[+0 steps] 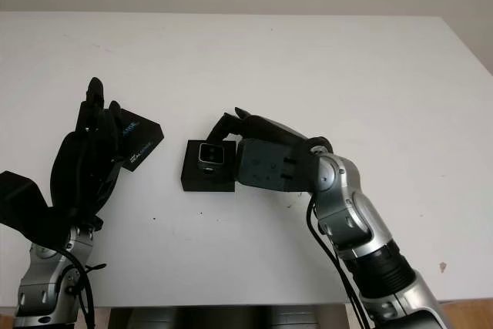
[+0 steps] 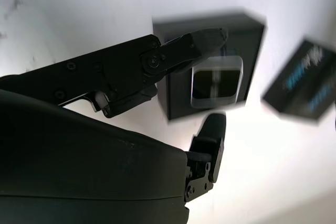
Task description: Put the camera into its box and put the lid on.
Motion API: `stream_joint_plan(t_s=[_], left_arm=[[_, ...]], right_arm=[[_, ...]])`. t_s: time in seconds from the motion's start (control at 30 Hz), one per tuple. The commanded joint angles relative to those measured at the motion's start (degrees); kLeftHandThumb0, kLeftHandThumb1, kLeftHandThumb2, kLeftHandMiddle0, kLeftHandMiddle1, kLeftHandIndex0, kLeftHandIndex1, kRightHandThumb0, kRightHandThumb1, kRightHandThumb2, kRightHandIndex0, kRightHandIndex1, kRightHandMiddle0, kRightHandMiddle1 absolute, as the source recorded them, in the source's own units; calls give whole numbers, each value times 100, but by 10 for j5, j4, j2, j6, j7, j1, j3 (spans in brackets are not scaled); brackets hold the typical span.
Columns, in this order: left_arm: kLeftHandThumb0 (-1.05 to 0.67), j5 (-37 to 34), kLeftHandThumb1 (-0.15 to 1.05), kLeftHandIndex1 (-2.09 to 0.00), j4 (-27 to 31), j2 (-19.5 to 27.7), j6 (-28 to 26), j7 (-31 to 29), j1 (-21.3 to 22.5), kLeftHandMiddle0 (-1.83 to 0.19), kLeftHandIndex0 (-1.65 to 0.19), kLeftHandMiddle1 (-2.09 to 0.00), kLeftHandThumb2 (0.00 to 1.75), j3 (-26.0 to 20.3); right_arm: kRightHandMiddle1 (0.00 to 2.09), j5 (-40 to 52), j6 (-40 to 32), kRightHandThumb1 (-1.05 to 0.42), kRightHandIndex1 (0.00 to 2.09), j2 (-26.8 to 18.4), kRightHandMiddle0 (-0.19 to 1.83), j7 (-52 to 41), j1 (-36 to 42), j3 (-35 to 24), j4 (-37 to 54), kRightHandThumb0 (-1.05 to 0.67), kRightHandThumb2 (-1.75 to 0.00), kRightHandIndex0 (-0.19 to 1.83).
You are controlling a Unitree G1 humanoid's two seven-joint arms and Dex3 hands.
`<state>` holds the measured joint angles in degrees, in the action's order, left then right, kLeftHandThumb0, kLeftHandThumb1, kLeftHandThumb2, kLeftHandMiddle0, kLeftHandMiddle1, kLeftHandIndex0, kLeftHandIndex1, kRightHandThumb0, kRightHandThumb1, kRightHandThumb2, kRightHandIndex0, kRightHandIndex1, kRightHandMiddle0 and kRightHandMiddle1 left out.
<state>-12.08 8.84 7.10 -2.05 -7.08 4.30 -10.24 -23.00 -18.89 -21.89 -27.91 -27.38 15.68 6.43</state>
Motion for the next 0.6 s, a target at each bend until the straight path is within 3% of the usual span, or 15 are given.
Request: stream_joint_plan(t_s=[0.0, 0.07, 0.13, 0.27, 0.57], left_arm=[[-70, 1, 105, 0, -7, -1, 7, -1, 2, 19, 19, 0, 62, 0], [-70, 2, 105, 0, -8, -2, 10, 0, 1, 19, 19, 0, 63, 1], [-70, 2, 105, 0, -12, -2, 15, -1, 2, 19, 19, 0, 63, 3], [-70, 3, 105, 0, -19, -3, 19, 0, 6, 19, 19, 0, 63, 3], [-70, 3, 105, 0, -24, -2, 23, -1, 8, 19, 19, 0, 63, 4]], right_arm=[[27, 6, 17, -97, 12, 4, 12, 20, 1, -14, 0, -66, -6, 1], [40, 9, 36, -100, 15, 6, 16, 40, 0, -21, -1, -67, -6, 12], [71, 14, 47, -102, 14, 8, 5, 50, -1, -26, -5, -68, -5, 21], [93, 30, 55, -101, 19, 10, 2, 58, -4, -37, -11, -65, -5, 34], [100, 44, 49, -99, 26, 8, 5, 59, -5, -45, -12, -64, -5, 45]])
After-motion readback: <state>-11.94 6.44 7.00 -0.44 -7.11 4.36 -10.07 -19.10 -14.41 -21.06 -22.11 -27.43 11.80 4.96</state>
